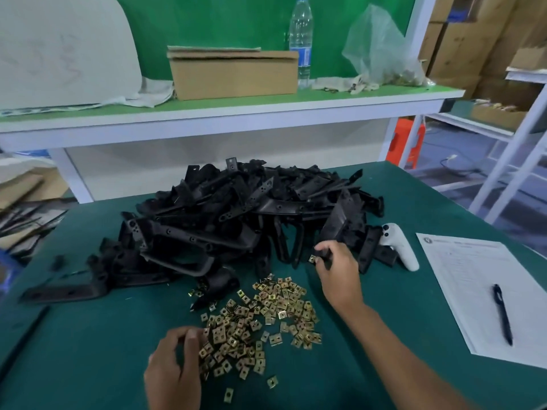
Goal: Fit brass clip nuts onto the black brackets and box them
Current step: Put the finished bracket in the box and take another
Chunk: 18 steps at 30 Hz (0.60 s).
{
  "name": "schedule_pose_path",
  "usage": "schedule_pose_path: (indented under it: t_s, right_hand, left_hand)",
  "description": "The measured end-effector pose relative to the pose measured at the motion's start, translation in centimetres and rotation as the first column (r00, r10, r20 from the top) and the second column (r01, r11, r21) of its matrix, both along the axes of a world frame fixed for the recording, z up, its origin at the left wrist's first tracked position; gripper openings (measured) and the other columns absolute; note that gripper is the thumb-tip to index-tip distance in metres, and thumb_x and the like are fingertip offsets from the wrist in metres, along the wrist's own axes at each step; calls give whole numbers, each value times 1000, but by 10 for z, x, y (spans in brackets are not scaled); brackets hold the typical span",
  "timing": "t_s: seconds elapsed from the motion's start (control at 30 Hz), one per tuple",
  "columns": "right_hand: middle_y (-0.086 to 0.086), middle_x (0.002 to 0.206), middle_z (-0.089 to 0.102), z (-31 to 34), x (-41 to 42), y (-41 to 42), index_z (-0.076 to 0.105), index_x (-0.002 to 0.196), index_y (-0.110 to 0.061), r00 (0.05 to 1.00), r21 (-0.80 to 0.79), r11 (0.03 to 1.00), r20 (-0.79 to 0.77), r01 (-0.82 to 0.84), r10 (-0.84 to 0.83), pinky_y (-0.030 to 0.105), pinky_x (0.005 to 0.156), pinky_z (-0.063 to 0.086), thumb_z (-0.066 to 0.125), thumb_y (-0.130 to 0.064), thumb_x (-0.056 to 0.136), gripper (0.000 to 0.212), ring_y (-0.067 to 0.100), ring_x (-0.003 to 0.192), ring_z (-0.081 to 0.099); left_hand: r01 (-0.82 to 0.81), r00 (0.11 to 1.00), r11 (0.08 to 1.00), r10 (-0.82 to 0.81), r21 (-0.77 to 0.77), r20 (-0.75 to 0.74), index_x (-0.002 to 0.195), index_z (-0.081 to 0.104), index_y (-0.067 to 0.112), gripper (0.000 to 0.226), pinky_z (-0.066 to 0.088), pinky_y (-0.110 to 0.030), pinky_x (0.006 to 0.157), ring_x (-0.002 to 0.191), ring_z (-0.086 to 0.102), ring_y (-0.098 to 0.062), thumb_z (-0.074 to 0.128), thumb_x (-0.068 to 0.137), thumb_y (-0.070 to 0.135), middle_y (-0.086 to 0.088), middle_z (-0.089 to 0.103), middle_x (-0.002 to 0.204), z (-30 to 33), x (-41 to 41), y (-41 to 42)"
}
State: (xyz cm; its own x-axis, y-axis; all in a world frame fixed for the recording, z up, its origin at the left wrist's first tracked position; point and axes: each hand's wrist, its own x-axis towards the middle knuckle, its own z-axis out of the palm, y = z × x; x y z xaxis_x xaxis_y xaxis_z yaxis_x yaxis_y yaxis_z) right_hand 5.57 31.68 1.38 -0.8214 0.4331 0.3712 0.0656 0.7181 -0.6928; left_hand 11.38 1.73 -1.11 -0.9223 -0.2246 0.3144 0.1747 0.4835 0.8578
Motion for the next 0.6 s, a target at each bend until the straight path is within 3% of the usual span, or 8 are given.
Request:
schedule_pose_path:
  t_s: [0.07, 0.17, 0.33, 0.5, 0.6]
  right_hand:
    - [-14, 104, 54, 9, 18, -8, 62, 109, -21, 991, 28, 996, -105, -82, 84, 2, 77, 34, 64, -5, 96, 21, -6, 90, 52]
    - [-25, 106, 47, 20, 44, -27, 58, 111, -31, 957, 81, 963, -119, -258, 266, 4, 74, 35, 60, -10, 98, 24, -5, 85, 52]
    - [-16, 124, 48, 23, 66, -54, 64, 118, -31, 904, 278, 870, -14, -407, 428, 7, 70, 39, 58, -10, 101, 28, -7, 79, 51]
    - [-5, 124, 60, 14, 67, -74, 72, 115, -21, 870, 409, 800, -28, -439, 492, 23, 87, 54, 69, 5, 90, 36, 8, 102, 62]
    - [-4, 113, 68, 6, 67, -89, 73, 100, -15, 850, 447, 794, -126, -412, 511, 38, 82, 57, 75, 11, 79, 33, 16, 100, 65]
  left_hand:
    - [17, 1000, 1000, -17, 12, 3, 82, 64, 36, 40, 54, -46, 76, 84, 66, -25, 35, 86, 63, 7, 71, 81, 1, 0, 0]
    - [54, 999, 998, -54, 15, 1, 83, 64, 38, 38, 54, -49, 79, 89, 65, -24, 36, 88, 63, 8, 71, 86, 1, 2, -1]
    - [95, 994, 992, -99, -86, -52, 85, 59, 41, 28, 46, -45, 81, 93, 55, 6, 38, 95, 55, 23, 61, 86, -3, 3, 1]
    - [176, 977, 973, -192, -150, -95, 102, 57, 54, 21, 42, -28, 82, 99, 54, 6, 37, 100, 62, 31, 61, 101, -8, 5, 1]
    - [244, 966, 966, -250, -85, -61, 125, 46, 60, 35, 47, -30, 86, 108, 57, 1, 40, 93, 74, 31, 61, 112, -5, 8, 2]
